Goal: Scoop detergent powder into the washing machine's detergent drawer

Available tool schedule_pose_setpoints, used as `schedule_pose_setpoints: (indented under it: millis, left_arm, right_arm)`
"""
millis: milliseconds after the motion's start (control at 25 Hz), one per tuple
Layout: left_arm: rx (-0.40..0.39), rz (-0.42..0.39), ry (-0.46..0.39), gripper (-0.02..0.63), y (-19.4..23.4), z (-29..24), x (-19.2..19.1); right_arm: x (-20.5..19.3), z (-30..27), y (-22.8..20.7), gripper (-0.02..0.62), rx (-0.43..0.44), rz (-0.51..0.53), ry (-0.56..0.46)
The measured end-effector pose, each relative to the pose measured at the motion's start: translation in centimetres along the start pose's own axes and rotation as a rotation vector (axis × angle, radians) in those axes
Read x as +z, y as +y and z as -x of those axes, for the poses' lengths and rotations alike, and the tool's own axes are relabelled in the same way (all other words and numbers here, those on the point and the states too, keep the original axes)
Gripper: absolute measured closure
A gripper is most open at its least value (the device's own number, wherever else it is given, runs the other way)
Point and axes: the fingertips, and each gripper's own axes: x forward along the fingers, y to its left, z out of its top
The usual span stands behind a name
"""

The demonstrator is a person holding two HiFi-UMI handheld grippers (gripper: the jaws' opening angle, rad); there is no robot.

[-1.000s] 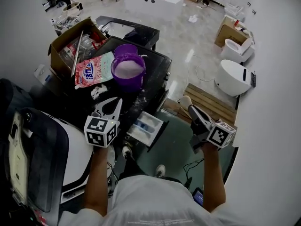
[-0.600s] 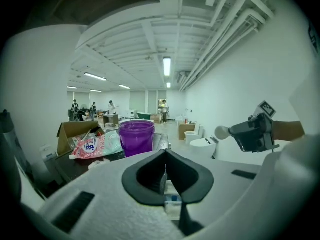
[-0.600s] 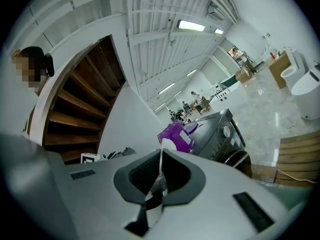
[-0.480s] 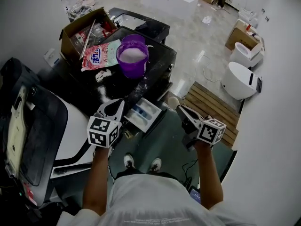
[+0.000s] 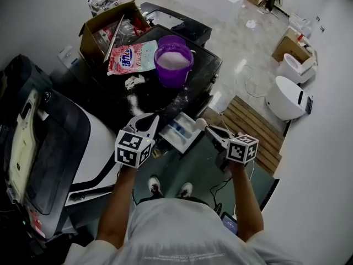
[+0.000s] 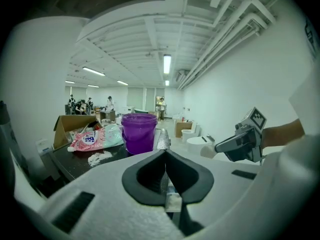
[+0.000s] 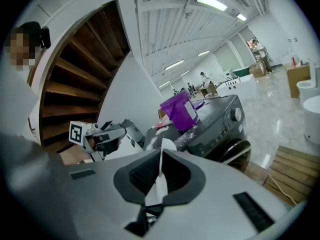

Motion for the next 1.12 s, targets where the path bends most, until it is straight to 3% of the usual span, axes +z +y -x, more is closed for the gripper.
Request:
schedule_pose_setpoints:
  millis: [240, 440, 1120]
  left_arm:
    - [0.0, 0.03, 0.012, 0.597, 1.4, 0.2, -1.6]
    - [0.022, 0.055, 0.026, 0.597, 2.8, 0.8, -2.9]
    - [0.076, 0.103, 0.04, 0.597, 4.8, 2.6, -5.5]
  right_arm:
    - [-3.0, -4.2, 0.0, 0.583, -0.008, 0.053, 0.14]
    - [-4.5, -7.3, 0.5, 0.583, -0.016, 0.177, 0.265]
    - [-8.6, -12.6, 1.7, 0.583, 0.012, 0.441, 0.507]
